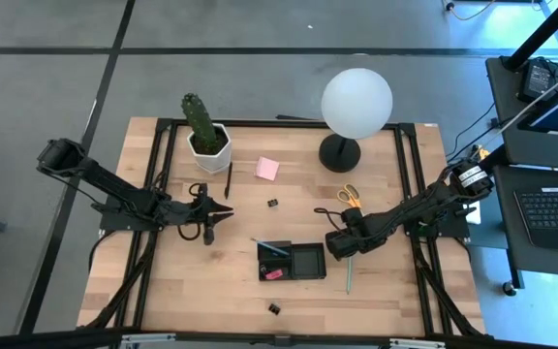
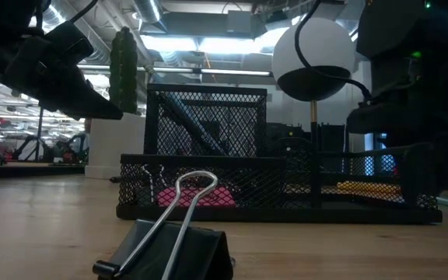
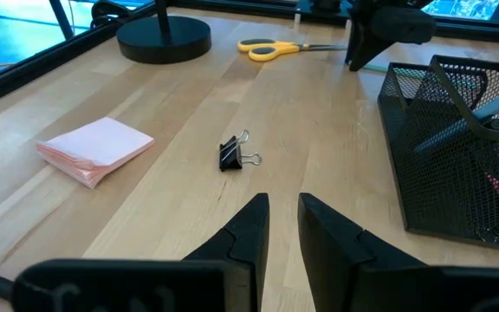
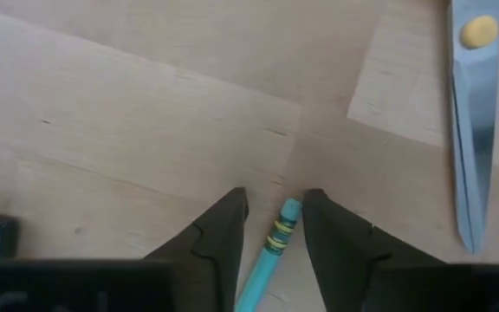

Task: Pick and place office supplies into organizer
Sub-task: Put the green pencil into the mesh desk organizer

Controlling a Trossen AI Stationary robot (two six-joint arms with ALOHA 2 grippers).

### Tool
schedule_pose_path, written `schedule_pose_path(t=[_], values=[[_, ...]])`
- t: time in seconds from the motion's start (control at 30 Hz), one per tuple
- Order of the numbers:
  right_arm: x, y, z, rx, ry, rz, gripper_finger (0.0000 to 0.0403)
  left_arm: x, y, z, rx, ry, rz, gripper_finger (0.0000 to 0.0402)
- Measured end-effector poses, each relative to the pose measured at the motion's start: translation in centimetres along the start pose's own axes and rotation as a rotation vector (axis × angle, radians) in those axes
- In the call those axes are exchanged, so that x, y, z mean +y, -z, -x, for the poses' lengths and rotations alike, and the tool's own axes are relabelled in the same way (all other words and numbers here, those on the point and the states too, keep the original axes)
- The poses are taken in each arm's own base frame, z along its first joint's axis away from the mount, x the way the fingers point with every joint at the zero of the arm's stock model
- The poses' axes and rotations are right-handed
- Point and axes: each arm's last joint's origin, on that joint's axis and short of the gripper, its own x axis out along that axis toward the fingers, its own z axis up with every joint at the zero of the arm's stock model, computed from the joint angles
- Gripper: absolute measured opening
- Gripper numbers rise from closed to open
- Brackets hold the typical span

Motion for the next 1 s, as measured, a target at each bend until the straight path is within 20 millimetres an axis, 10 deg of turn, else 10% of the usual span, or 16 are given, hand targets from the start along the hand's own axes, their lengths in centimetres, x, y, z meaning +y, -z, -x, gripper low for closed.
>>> schedule_pose_path(t=[0.43,1.0], values=[[0.1,0.1,0.0,0.006,-0.011,0.003,0.0034,0.0,0.0,0.0,0.0,0.0,0.0,0.0059],[2.0,-0.3,2.9,-0.017,0.002,0.227,0.0021,0.0,0.0,0.0,0.0,0.0,0.0,0.0059]])
